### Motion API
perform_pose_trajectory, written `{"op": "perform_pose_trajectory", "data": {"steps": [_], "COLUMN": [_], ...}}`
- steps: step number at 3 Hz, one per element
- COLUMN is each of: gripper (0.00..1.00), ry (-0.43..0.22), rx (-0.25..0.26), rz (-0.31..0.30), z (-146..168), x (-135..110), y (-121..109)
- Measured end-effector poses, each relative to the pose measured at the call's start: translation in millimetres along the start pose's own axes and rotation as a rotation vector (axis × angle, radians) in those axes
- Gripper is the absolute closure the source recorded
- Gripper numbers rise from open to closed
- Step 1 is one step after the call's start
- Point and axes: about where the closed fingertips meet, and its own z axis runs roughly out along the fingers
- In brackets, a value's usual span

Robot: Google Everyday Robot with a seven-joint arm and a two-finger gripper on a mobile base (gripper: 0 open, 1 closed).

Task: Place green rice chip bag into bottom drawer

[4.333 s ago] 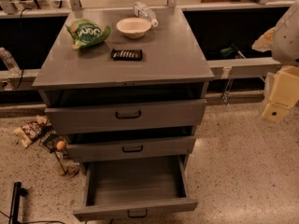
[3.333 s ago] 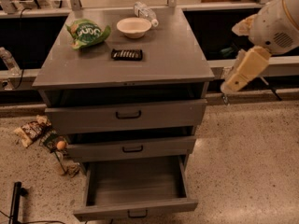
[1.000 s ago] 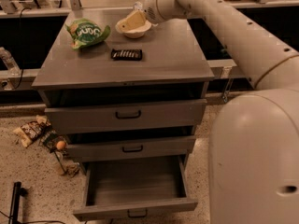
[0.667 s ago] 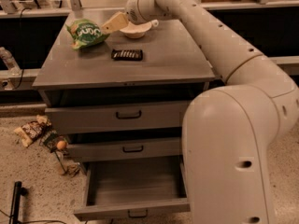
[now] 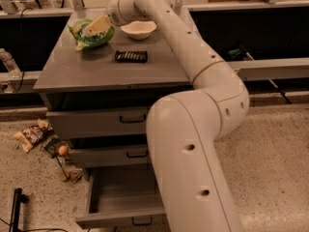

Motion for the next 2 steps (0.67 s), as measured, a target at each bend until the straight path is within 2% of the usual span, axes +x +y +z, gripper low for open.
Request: {"op": "perform_pose_trajectory", "data": {"steps": [1, 2], "gripper": [0.0, 0.0], "ry": [0.009, 0.049], "rx": [-0.021, -0.076], "rz": [-0.015, -0.033], "z": [20.7, 45.3], "x": [-5.2, 5.6], "y": [7.1, 25.9]}}
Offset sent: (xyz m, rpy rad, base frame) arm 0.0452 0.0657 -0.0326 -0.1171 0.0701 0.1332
